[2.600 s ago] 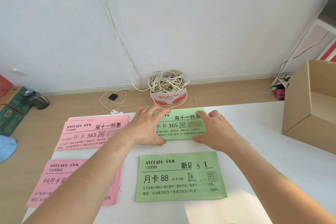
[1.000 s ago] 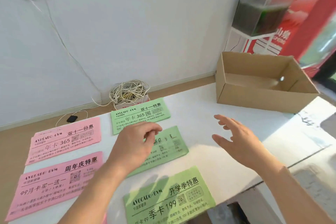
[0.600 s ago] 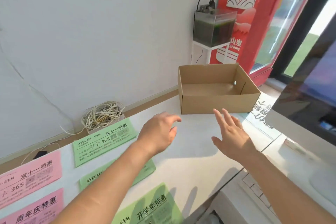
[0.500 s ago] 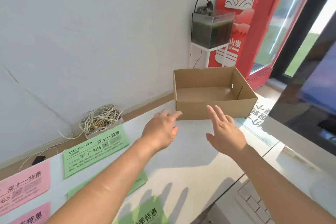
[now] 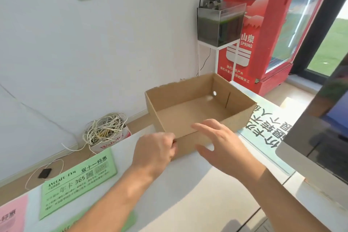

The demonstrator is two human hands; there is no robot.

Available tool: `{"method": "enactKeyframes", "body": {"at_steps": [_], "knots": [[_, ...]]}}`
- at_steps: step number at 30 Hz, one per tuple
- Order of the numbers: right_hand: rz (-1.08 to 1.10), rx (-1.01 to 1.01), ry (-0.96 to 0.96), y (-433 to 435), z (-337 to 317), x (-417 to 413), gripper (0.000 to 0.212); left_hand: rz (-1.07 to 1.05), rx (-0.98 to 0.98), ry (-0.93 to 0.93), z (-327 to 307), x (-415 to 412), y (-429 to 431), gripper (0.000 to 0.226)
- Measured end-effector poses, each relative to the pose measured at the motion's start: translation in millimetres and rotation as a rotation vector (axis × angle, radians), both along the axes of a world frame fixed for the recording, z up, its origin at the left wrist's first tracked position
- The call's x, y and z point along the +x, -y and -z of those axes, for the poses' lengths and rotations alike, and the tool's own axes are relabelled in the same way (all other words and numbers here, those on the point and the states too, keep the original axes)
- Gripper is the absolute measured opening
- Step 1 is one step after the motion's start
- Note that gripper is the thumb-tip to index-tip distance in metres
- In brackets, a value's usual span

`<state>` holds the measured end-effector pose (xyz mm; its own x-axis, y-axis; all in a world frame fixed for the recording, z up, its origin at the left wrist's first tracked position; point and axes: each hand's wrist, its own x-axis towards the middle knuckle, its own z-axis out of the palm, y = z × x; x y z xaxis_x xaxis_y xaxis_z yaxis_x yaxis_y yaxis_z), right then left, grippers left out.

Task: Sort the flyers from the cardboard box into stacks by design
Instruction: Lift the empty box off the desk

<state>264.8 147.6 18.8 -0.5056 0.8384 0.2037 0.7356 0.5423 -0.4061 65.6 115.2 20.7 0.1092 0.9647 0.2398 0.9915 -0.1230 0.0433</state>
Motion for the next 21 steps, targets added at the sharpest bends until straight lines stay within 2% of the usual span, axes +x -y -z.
{"method": "enactKeyframes", "body": {"at_steps": [2,4,8,10,11,12,13,14,16,17,18,21], "knots": [[-0.129,0.015,0.048,30,-6,-3,0.050,0.017,0.075,0.107,2,10,38,0.018],[-0.176,0.056,0.105,52,-3,-9,0.037,0.036,0.079,0.286,10,26,68,0.021],[-0.100,0.133,0.153,59,14,-4,0.025,0.076,0.018,0.710,16,34,95,0.016],[-0.052,0.148,0.198,61,18,5,0.022,0.019,0.149,0.646,12,14,96,0.019],[-0.034,0.147,0.197,63,20,8,0.023,-0.036,0.214,0.505,12,-1,92,0.020],[-0.017,0.130,0.160,65,20,11,0.023,-0.110,0.210,0.352,10,-15,87,0.022],[0.011,0.105,0.091,66,21,14,0.022,-0.208,0.118,0.249,6,-28,83,0.026],[0.057,0.066,0.003,68,23,17,0.018,-0.301,-0.028,0.230,4,-39,80,0.029],[0.187,-0.067,-0.184,70,30,22,0.011,-0.391,-0.305,0.462,1,-47,78,0.021],[0.240,-0.138,-0.275,71,34,23,0.012,-0.370,-0.334,0.592,3,-47,81,0.010],[0.277,-0.206,-0.370,73,37,24,0.015,-0.332,-0.322,0.627,5,-45,83,0.005],[0.384,-0.371,-0.592,74,36,25,0.022,-0.285,-0.236,0.578,12,-38,92,0.017]]}}
